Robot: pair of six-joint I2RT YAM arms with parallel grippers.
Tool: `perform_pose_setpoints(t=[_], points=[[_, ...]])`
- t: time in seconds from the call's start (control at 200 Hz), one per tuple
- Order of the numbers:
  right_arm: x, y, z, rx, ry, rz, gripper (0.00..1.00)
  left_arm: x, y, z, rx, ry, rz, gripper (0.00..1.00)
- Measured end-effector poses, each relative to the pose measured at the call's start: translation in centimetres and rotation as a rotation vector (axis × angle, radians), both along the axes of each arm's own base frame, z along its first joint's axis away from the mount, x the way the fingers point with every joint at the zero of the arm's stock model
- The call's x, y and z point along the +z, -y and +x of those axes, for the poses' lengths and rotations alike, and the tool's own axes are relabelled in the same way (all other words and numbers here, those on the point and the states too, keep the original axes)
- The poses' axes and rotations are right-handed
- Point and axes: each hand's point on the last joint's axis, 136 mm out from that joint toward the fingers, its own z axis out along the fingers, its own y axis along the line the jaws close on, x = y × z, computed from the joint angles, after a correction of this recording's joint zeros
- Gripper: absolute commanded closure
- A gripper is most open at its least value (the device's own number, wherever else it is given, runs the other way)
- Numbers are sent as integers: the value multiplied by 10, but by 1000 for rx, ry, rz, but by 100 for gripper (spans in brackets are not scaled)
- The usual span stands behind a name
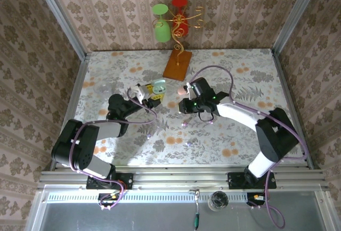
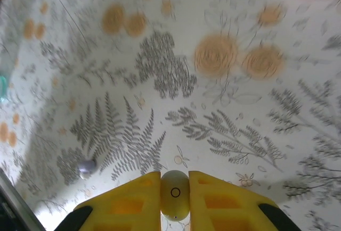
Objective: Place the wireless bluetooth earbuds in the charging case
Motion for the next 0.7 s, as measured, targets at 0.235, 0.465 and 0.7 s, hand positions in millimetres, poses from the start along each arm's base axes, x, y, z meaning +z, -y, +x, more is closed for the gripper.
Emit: perform_pose_setpoints(t=[0.235,0.465,0.7], points=[[68,5,4,-10,128,45,82,-18,9,8,61,2,38,58],[109,-12,4,26,204,96,82,-29,24,5,75,11,69,58],[129,-37,4,79,235,124,83,-37,32,3,76,21,94,58]])
